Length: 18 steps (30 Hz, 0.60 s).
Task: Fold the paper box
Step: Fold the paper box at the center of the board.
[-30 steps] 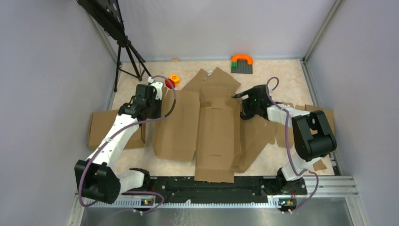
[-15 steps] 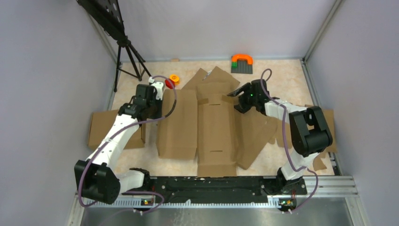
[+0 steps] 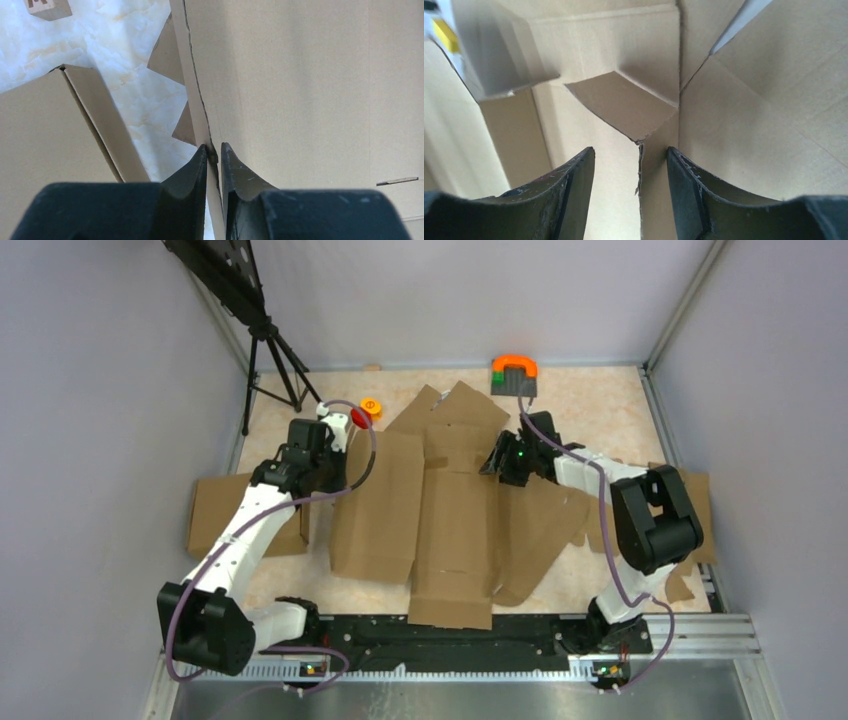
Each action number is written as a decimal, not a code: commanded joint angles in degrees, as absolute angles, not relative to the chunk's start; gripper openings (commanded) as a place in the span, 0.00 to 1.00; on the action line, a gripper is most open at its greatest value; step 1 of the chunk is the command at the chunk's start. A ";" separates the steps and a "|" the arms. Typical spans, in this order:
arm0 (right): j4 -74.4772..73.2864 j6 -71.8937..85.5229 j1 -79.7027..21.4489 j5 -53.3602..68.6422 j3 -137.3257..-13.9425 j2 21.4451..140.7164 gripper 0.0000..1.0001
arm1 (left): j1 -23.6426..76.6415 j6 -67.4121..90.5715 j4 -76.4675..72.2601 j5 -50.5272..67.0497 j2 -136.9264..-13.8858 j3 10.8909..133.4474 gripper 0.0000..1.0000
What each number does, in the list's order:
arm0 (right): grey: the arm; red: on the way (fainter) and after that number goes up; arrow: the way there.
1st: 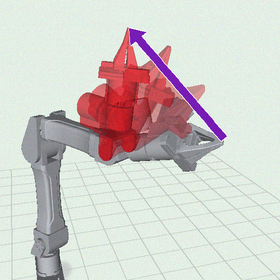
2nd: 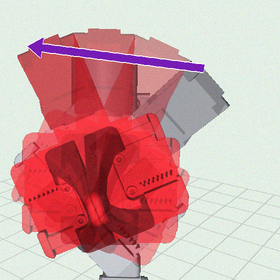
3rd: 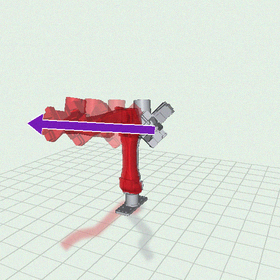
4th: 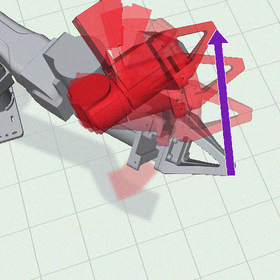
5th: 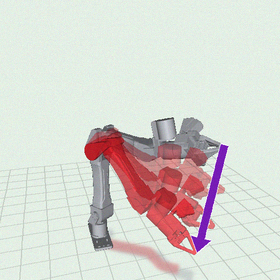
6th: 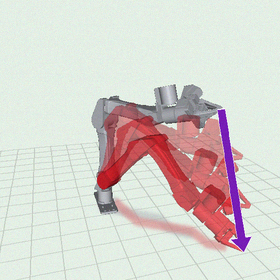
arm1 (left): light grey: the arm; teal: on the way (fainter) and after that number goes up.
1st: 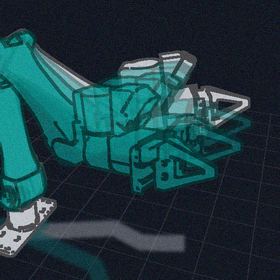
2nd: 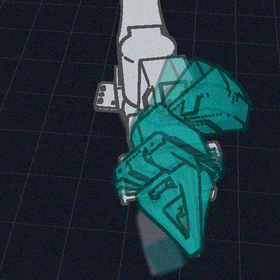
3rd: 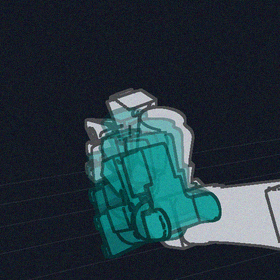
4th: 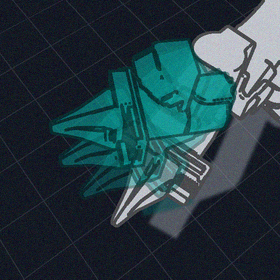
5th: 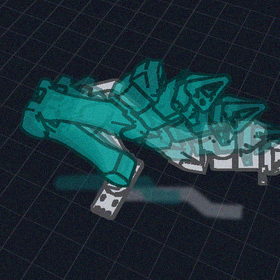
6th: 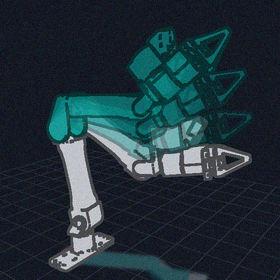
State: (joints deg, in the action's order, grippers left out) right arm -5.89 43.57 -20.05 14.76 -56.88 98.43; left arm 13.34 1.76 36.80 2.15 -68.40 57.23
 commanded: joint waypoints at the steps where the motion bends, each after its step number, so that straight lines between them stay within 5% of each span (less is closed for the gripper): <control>1: -14.94 29.36 -24.22 11.91 -62.42 97.42 0.53 | 13.84 2.37 33.97 6.19 -67.53 57.16 0.17; 7: -15.24 27.34 -25.83 11.18 -62.23 96.82 0.47 | 13.89 2.65 33.35 9.05 -68.39 57.19 0.18; 13: -16.93 26.28 -26.30 9.57 -65.12 98.28 0.15 | 13.89 4.68 34.28 12.03 -69.52 58.46 0.14; 18: -15.94 26.06 -26.37 8.26 -67.84 94.65 0.10 | 13.89 5.53 34.46 11.35 -65.08 59.94 0.09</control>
State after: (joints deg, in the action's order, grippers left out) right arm -19.44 26.46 -24.71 5.72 -62.57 98.48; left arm 13.17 3.01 36.69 5.76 -68.79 57.23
